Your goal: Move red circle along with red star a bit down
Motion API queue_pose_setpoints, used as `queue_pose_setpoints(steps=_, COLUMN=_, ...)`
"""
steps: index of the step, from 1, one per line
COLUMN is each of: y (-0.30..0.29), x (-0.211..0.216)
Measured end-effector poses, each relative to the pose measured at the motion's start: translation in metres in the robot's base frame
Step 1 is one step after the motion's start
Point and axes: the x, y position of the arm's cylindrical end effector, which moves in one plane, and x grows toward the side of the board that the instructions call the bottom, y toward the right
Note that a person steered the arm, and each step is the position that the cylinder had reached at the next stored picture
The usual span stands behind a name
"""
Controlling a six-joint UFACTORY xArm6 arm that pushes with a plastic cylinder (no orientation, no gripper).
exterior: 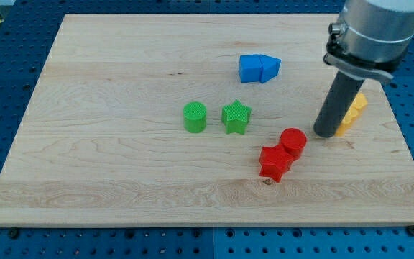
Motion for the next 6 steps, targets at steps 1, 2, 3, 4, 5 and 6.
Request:
queue_pose_setpoints(steps=1, y=0.014, x=-0.015)
queue_pose_setpoints(steps=2, y=-0.004, x=-0.011)
queue_pose_setpoints(steps=3, y=-0.052, x=0.008)
queue_pose_setpoints(steps=4, y=-0.085, x=0.02)
queue_pose_setpoints(steps=5, y=-0.101, x=0.023)
queue_pose_setpoints(steps=6, y=-0.118, x=0.023)
